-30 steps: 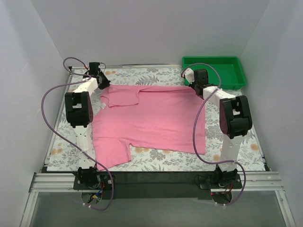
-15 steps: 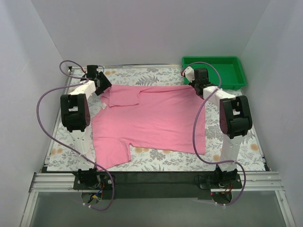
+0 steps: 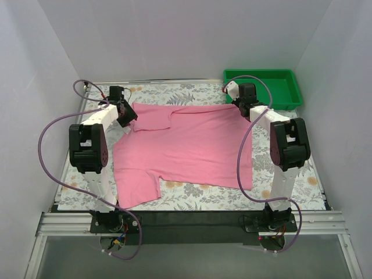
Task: Fold and stack the t-shirts
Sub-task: Fold the tshirt
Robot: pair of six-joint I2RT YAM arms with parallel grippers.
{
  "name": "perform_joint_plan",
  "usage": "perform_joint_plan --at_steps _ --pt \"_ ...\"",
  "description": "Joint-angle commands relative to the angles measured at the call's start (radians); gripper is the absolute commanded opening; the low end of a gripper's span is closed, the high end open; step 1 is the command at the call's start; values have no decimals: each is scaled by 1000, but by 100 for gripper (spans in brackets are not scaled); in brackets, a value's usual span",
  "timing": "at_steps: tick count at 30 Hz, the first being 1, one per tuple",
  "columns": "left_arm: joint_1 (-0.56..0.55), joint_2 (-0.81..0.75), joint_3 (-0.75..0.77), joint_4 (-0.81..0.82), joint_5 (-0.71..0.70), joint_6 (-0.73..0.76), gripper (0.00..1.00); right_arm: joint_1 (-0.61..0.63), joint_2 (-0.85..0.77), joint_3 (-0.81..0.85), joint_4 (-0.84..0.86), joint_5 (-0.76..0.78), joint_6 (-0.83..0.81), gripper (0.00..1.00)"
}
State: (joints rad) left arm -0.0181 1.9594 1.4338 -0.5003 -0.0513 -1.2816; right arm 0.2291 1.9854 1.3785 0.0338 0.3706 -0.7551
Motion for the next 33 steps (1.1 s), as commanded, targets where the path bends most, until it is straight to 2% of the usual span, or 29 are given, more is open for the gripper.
perform_joint_plan --at_steps 1,12,19,21,22,24,25,28,33 --pt "-31 -40 -21 -44 -12 -4 38 -8 -59 8 49 2 16 1" --pt "-66 10 5 -96 -116 -9 39 -8 -60 -1 51 1 22 1" --pt "-78 36 19 -95 -122 -7 38 -10 -59 -2 48 -4 28 1" --pt "-85 44 25 -95 -124 -7 34 -8 -57 -2 46 -4 28 1" --pt "-88 45 28 -96 -124 -7 26 -8 -56 -4 46 -2 28 1" --pt "-94 45 37 -101 -134 -7 18 -8 -59 -4 44 -1 26 1" --pt "-95 44 42 -103 -137 -7 8 -8 -57 -2 46 -1 25 1" --pt "-97 33 59 -109 -153 -5 0 -8 -63 -1 44 1 23 1" --pt "-97 -2 94 -121 -160 -9 0 -10 -69 10 40 5 17 1"
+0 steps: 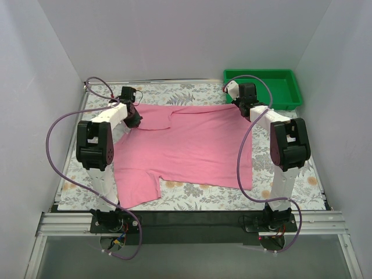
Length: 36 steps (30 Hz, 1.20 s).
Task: Fold and stack the t-shirts
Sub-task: Fold the tshirt
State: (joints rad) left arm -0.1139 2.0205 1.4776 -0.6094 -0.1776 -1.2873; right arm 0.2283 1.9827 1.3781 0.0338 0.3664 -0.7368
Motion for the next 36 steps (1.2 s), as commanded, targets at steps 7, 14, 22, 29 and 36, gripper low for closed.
perform_joint_plan --at_steps 7,14,22,29,36 --pt "-1 -135 105 -52 -37 2 0 -7 -100 4 22 11 2 1" --pt "-1 -256 86 -72 -33 -18 0 -6 -145 -47 11 12 11 1" --pt "28 -353 65 -49 12 -58 0 -4 -137 -73 3 2 31 1" --pt "30 -393 99 -64 105 -89 0 0 -134 -68 -15 5 33 1" --pt "36 -463 72 -56 101 -99 0 8 -140 -86 -23 19 34 1"
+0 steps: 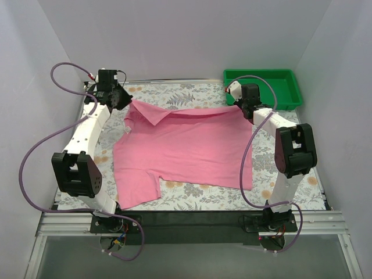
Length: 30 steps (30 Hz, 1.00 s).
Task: Fold and stack the t-shirts
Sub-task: Fold the tshirt
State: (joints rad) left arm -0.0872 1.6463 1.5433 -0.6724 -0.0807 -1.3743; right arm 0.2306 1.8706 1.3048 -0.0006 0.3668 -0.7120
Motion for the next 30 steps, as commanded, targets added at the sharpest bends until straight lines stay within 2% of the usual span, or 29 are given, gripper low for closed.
perform_joint_plan --at_steps 1,14,20,24,30 --pt "20 -89 15 10 2 -12 0 7 -28 -16 11 17 11 1" --pt "66 56 265 -1 4 0 0 30 -21 -39 5 43 26 1" --pt "66 32 178 8 9 14 0 35 -36 -41 2 69 23 1" --pt "69 26 114 19 1 15 0 36 -45 -48 2 144 28 1" --pt "76 29 104 22 12 12 0 36 -54 -33 4 187 25 1"
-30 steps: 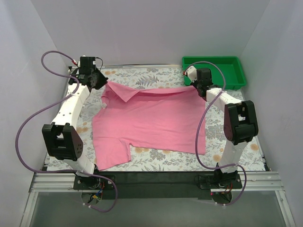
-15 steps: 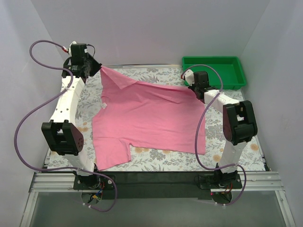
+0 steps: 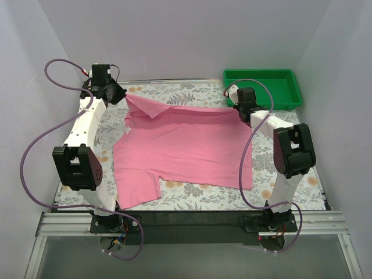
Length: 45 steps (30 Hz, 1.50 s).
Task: Fold and stack the t-shirts
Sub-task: Fold the tshirt
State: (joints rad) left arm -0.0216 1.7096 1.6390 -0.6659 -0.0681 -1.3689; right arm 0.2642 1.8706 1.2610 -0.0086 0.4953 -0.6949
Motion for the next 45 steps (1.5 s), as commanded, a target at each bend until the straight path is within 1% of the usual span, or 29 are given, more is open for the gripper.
perform_joint_plan --at_steps 1,6,8,18,25,29,38,45 --pt "12 -36 12 12 1 7 0 6 -59 14 13 58 6 1" --pt "12 -50 9 5 4 4 0 21 -70 11 10 61 -3 1" --pt "12 -61 -1 2 2 1 0 32 -77 -1 -21 71 -2 1" --pt "18 -149 -136 29 -10 -29 0 52 -131 -92 -60 89 51 1" --pt "20 -209 -185 25 40 -48 0 72 -142 -129 -91 80 97 1" --pt "20 -235 -222 15 30 -48 0 81 -139 -149 -111 69 121 1" --pt "20 -278 -378 49 22 -58 0 90 -123 -196 -125 55 169 1" --pt "19 -263 -459 80 11 -70 0 99 -110 -203 -154 9 207 1"
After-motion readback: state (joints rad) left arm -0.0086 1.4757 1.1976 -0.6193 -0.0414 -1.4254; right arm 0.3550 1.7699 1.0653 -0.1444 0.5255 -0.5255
